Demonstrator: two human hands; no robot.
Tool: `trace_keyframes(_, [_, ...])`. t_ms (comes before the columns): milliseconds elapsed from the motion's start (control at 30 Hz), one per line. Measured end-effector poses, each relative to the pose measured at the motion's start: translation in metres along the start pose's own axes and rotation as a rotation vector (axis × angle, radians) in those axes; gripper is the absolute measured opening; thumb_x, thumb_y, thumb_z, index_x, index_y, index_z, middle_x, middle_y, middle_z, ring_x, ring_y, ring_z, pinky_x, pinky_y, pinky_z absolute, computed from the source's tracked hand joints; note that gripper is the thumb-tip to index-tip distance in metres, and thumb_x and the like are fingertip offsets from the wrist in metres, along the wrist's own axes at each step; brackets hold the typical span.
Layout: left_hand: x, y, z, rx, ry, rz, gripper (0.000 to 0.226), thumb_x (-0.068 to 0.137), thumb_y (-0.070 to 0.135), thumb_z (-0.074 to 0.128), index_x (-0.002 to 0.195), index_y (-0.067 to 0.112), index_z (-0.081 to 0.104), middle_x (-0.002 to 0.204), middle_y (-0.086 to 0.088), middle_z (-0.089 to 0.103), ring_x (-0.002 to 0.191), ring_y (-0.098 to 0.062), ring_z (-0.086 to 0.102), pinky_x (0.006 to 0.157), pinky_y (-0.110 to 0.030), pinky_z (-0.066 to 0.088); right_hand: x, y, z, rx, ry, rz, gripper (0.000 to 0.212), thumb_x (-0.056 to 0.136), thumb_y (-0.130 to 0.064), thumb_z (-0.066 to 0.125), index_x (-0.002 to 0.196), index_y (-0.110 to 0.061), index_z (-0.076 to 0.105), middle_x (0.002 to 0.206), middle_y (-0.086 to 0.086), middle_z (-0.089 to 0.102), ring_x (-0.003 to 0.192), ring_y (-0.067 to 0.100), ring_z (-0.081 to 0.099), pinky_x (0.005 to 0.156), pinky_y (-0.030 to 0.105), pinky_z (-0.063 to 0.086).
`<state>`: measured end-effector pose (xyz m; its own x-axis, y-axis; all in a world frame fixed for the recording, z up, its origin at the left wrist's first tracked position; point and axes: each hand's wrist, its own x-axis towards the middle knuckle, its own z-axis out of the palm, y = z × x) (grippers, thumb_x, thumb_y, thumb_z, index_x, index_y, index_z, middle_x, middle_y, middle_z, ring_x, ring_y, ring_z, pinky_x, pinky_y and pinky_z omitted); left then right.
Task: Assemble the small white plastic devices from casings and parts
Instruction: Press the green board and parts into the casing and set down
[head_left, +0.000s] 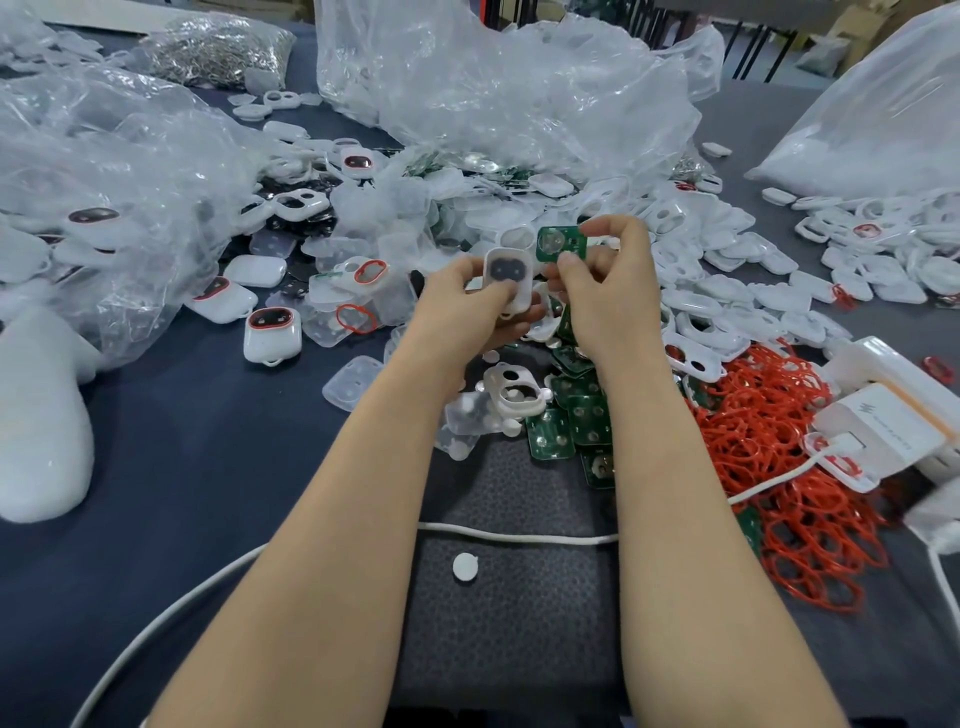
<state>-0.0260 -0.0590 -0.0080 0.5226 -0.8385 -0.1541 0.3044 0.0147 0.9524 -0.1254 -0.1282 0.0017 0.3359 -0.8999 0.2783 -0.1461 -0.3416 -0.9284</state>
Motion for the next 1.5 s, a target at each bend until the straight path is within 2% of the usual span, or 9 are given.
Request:
trace_keyframes(200, [0.002, 0.002, -0.001, -0.062, 0.041, -0.052, 0.024, 0.102, 0.031, 0.044, 0.093, 0.014, 0.059, 0.088, -0.013, 0.072, 0.069, -0.019, 0.072, 0.064, -0.027, 0.06, 0.002, 0.0, -0.004, 0.006, -0.011, -0.012, 0.02, 0.096, -0.008, 0.05, 0.107, -0.024, 0.045, 0.086, -0.001, 0.071, 0.074, 0.0, 0.068, 0.068, 0.016, 0.051])
trace_keyframes(400, [0.001, 0.007, 0.0, -0.111, 0.042, -0.125, 0.044, 0.103, 0.045, 0.029, 0.097, 0.013, 0.059, 0.074, -0.011, 0.073, 0.066, -0.023, 0.072, 0.061, -0.03, 0.06, 0.001, -0.007, -0.006, -0.055, -0.028, -0.075, 0.02, 0.097, -0.009, 0.049, 0.093, -0.022, 0.063, 0.084, -0.006, 0.068, 0.084, 0.009, 0.067, 0.084, 0.034, 0.055])
trace_keyframes(533, [-0.002, 0.009, 0.002, -0.129, 0.024, -0.153, 0.038, 0.104, 0.038, 0.035, 0.095, 0.01, 0.058, 0.067, -0.009, 0.072, 0.058, -0.018, 0.07, 0.058, -0.029, 0.059, -0.003, -0.008, 0.001, -0.12, -0.041, -0.09, 0.015, 0.096, -0.009, 0.051, 0.096, -0.02, 0.061, 0.083, -0.008, 0.066, 0.08, 0.004, 0.064, 0.068, 0.01, 0.048])
trace_keyframes(700, [-0.003, 0.009, 0.001, -0.126, 0.02, -0.192, 0.015, 0.1, 0.015, 0.046, 0.097, 0.006, 0.057, 0.071, -0.014, 0.072, 0.061, -0.02, 0.07, 0.06, -0.027, 0.059, -0.004, -0.01, 0.0, -0.21, -0.002, -0.087, 0.008, 0.094, -0.018, 0.055, 0.094, -0.02, 0.063, 0.08, -0.015, 0.059, 0.068, -0.006, 0.056, 0.066, 0.011, 0.045])
trace_keyframes(933, [0.002, 0.014, -0.006, -0.366, 0.049, -0.195, 0.038, 0.105, 0.031, 0.034, 0.117, 0.003, 0.057, 0.089, -0.015, 0.066, 0.066, -0.023, 0.067, 0.056, -0.028, 0.057, -0.016, -0.027, 0.0, -0.482, -0.437, -0.229, 0.031, 0.08, -0.036, 0.072, 0.108, -0.023, 0.064, 0.103, -0.001, 0.05, 0.084, 0.002, 0.05, 0.077, 0.005, 0.036])
trace_keyframes(1033, [0.002, 0.017, -0.008, -0.409, 0.121, -0.195, 0.036, 0.104, 0.034, 0.035, 0.1, 0.007, 0.057, 0.082, -0.012, 0.064, 0.06, -0.022, 0.064, 0.048, -0.026, 0.055, -0.018, -0.027, 0.005, -0.64, -0.563, -0.227, 0.04, 0.082, -0.037, 0.072, 0.119, -0.024, 0.062, 0.118, 0.001, 0.047, 0.111, 0.018, 0.046, 0.097, 0.025, 0.036])
trace_keyframes(1133, [0.0, 0.017, -0.006, -0.408, 0.112, -0.185, 0.036, 0.104, 0.033, 0.033, 0.098, 0.006, 0.056, 0.077, -0.01, 0.061, 0.05, -0.016, 0.06, 0.043, -0.021, 0.051, -0.016, -0.025, 0.007, -0.636, -0.493, -0.279, 0.032, 0.085, -0.03, 0.069, 0.116, -0.023, 0.066, 0.115, 0.0, 0.051, 0.107, 0.015, 0.048, 0.092, 0.019, 0.037])
trace_keyframes(1233, [-0.002, 0.018, -0.005, -0.404, 0.08, -0.186, 0.036, 0.105, 0.033, 0.034, 0.109, 0.004, 0.055, 0.085, -0.013, 0.063, 0.059, -0.018, 0.064, 0.055, -0.028, 0.056, -0.014, -0.025, 0.007, -0.487, -0.347, -0.324, 0.019, 0.089, -0.021, 0.065, 0.105, -0.017, 0.072, 0.099, 0.0, 0.057, 0.077, 0.001, 0.048, 0.072, 0.004, 0.035])
trace_keyframes(1500, [-0.005, 0.016, -0.002, -0.215, -0.003, -0.193, 0.016, 0.1, 0.015, 0.045, 0.107, 0.004, 0.054, 0.086, -0.015, 0.068, 0.075, -0.022, 0.068, 0.069, -0.026, 0.058, -0.001, -0.017, -0.006, -0.11, 0.081, -0.146, 0.008, 0.093, -0.019, 0.058, 0.095, -0.022, 0.065, 0.08, -0.017, 0.061, 0.072, -0.005, 0.054, 0.068, 0.01, 0.043])
